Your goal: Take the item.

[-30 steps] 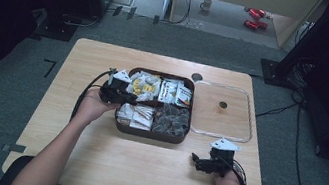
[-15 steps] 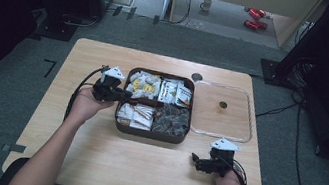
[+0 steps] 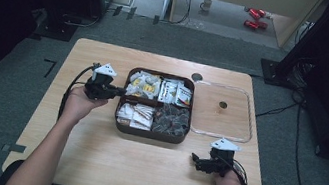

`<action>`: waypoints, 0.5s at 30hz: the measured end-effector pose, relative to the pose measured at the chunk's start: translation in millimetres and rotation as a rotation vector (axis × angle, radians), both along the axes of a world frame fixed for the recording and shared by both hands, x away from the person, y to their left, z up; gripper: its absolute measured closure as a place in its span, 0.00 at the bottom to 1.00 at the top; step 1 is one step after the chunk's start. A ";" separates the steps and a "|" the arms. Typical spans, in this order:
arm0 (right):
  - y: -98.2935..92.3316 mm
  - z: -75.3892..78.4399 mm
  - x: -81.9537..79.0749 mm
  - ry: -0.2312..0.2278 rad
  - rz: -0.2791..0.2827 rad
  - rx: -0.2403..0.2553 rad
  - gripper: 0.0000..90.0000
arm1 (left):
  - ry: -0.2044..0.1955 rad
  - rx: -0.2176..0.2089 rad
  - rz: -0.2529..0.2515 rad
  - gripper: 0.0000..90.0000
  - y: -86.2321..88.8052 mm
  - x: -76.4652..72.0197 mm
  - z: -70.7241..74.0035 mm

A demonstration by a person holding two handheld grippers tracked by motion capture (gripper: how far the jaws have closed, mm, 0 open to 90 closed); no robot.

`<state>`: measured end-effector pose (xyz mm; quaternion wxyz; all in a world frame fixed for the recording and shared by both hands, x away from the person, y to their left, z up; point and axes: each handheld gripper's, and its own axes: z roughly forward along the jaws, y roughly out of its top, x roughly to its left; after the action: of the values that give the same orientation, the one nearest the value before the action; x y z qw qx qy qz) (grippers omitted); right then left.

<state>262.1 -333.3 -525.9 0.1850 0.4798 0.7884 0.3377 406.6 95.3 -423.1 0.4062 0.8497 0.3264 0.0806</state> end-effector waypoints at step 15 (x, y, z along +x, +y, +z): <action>0.0 0.0 0.0 0.000 0.000 0.000 0.00 | -0.002 -0.018 0.046 0.99 21.5 -2.1 3.9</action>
<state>262.1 -333.3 -525.9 0.1848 0.4799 0.7884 0.3377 404.5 116.8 -419.2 0.4121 0.8382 0.3462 0.0877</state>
